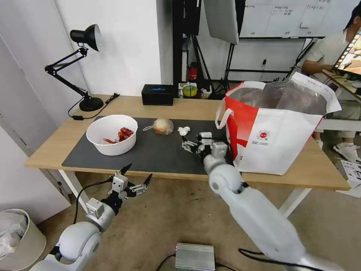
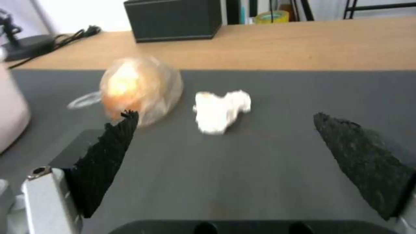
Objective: Pick up the trash from the table and place it into the takeout bag.
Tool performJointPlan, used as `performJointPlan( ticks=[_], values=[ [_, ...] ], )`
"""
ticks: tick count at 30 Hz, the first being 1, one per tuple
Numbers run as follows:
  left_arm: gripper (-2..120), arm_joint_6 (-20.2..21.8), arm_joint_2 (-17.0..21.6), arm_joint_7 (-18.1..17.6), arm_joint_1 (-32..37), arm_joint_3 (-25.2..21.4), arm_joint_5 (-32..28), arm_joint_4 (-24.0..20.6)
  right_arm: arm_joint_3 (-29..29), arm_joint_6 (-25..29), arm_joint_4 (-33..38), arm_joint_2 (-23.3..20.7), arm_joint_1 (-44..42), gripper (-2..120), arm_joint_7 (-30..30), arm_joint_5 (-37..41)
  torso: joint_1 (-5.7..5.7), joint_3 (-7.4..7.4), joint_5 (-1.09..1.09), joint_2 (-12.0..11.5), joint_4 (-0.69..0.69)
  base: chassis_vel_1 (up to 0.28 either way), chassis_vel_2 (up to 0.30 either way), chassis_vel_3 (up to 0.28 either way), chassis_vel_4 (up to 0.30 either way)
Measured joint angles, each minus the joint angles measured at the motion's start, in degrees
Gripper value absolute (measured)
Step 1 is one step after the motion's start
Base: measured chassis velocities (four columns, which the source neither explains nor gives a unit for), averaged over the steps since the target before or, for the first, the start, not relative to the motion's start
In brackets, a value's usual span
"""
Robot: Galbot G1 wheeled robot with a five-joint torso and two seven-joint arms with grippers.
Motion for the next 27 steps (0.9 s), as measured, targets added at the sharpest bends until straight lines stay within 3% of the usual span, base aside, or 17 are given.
performJointPlan(
  ticks=[11, 27],
  values=[
    [100, -0.1, -0.1, -0.1, 0.9, -0.1, 0.7, -0.3, -1.2, -1.7, -15.8, 7.3, 10.1, 100, 1.9, -0.5, 0.00, 0.00, 0.00, 0.0, 0.00, 0.000, 0.000, 0.000, 0.000],
    [100, -0.3, -0.1, -0.2, 1.4, 0.0, 0.8, -0.6, 0.6, -2.5, -29.1, 13.2, 15.2, 100, 1.3, -1.2, 0.00, 0.00, 0.01, 0.0, 0.00, 0.000, 0.000, 0.000, 0.000]
  ],
)
